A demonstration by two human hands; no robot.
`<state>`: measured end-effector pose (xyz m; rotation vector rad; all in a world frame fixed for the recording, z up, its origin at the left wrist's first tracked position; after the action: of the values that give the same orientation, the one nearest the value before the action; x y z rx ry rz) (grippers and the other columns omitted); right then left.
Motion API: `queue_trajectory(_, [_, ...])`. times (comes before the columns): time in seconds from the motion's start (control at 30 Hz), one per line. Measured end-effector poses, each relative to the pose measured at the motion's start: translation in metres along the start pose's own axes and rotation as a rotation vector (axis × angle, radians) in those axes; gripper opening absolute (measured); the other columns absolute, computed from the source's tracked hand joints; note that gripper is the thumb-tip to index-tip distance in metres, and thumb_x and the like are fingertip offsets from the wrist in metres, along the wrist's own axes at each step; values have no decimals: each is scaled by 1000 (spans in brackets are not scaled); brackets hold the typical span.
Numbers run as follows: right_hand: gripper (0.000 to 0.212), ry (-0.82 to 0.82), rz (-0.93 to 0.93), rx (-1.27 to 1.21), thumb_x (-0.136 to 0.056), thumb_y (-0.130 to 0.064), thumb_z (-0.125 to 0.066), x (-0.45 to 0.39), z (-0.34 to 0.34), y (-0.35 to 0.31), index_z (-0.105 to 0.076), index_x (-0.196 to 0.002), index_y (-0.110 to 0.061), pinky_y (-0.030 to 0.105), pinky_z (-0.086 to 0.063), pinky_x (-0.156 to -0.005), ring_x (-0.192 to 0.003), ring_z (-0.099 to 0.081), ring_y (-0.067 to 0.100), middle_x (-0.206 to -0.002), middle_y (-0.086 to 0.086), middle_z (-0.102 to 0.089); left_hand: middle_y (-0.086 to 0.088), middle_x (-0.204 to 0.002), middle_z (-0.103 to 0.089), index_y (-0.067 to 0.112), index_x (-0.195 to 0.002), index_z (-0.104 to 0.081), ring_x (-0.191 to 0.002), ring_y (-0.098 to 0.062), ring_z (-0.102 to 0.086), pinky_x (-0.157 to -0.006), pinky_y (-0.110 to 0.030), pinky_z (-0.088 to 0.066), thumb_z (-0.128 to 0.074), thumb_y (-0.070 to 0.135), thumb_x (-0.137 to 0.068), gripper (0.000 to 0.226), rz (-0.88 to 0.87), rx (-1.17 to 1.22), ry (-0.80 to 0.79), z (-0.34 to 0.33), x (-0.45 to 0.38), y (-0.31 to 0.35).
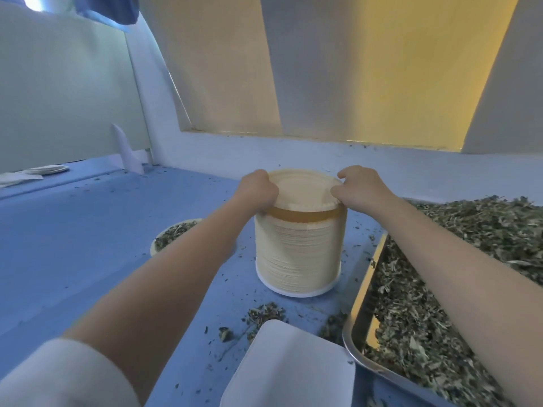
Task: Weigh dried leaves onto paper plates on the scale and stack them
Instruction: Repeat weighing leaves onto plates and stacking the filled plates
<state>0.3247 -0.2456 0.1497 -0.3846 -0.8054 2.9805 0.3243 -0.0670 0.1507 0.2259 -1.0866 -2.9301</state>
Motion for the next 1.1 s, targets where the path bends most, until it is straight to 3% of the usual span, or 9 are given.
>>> queue_trajectory(0.1, [29, 19, 30, -28, -88, -12, -47, 8, 13, -7, -59, -108, 7, 41, -51, -82, -101, -58, 35, -113, 17, -60, -2, -71, -26, 13, -66, -23, -58, -15, -22, -50, -25, -19, -30, -5, -87, 29, -33, 48, 35, 16, 10, 9])
queue_trajectory(0.2, [20, 46, 46, -24, -84, -9, -47, 26, 22, -12, -50, -67, 1, 31, -34, -53, -57, -43, 28, -71, 14, -53, -2, -71, -23, 14, -66, -20, -58, -14, -18, -50, -23, -18, -30, -7, -85, 30, -47, 102, 94, 26, 30, 14])
queue_trajectory(0.27, [24, 30, 63, 0, -85, -8, -48, 46, 27, -18, -61, -90, 12, 33, -42, -59, -64, -46, 33, -92, 28, -61, -1, -72, -23, 15, -66, -20, -58, -14, -18, -49, -23, -18, -29, -7, -85, 30, -44, 141, 105, 31, 49, 12])
queue_trajectory(0.33, [44, 32, 85, 31, -87, -10, -50, 65, 32, -20, -49, -127, 11, 49, -48, -88, -106, -55, 43, -126, 29, -54, -1, -72, -22, 15, -66, -19, -59, -14, -17, -49, -23, -18, -28, -7, -85, 30, -49, 173, 110, 34, 69, 8])
queue_trajectory(0.43, [51, 45, 136, 23, -88, -10, -51, 98, 37, -24, -41, -134, 9, 55, -41, -96, -117, -49, 41, -131, 29, -49, -1, -72, -23, 14, -66, -20, -59, -15, -18, -50, -24, -18, -30, -8, -83, 29, -63, 166, 132, 38, 103, 0])
queue_trajectory(0.53, [54, 39, 192, 23, -92, -17, -51, 136, 31, -22, -38, -141, 0, 38, -44, -93, -121, -49, 35, -141, 19, -46, -1, -71, -23, 14, -67, -20, -59, -15, -18, -51, -25, -17, -30, -8, -82, 29, -63, 189, 141, 36, 140, -16])
queue_trajectory(0.63, [50, 38, 254, 9, -91, -20, -50, 176, 14, -14, -45, -139, -7, 28, -45, -77, -101, -54, 25, -130, 13, -56, -4, -73, -30, 13, -67, -26, -60, -16, -26, -54, -27, -27, -31, -7, -82, 25, -30, 200, 133, 25, 170, -40])
queue_trajectory(0.77, [40, 9, 279, -18, -84, -18, -52, 211, -16, 2, -59, -124, -19, 13, -32, -49, -63, -45, 10, -73, -6, -59, -4, -73, -34, 12, -68, -31, -60, -17, -30, -51, -27, -25, -35, -4, -83, 22, 31, 155, 67, 0, 194, -72])
queue_trajectory(1.1, [48, -79, 173, -5, -88, -23, -53, 219, -83, 36, -45, -134, -18, 33, -45, -66, -72, -51, 22, -105, 11, -65, -8, -101, -47, 12, -101, -38, -88, -23, -45, -62, -29, -37, -34, 0, -88, 19, 122, 174, -13, -53, 201, -117])
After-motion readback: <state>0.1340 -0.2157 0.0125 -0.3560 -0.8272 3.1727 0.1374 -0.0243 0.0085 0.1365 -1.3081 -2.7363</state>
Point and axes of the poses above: each hand's wrist, its own x-axis away from the middle knuckle, its own z-axis out of the back of the hand, y = z × x, the point moved 3 cm from there along -x, towards the middle knuckle
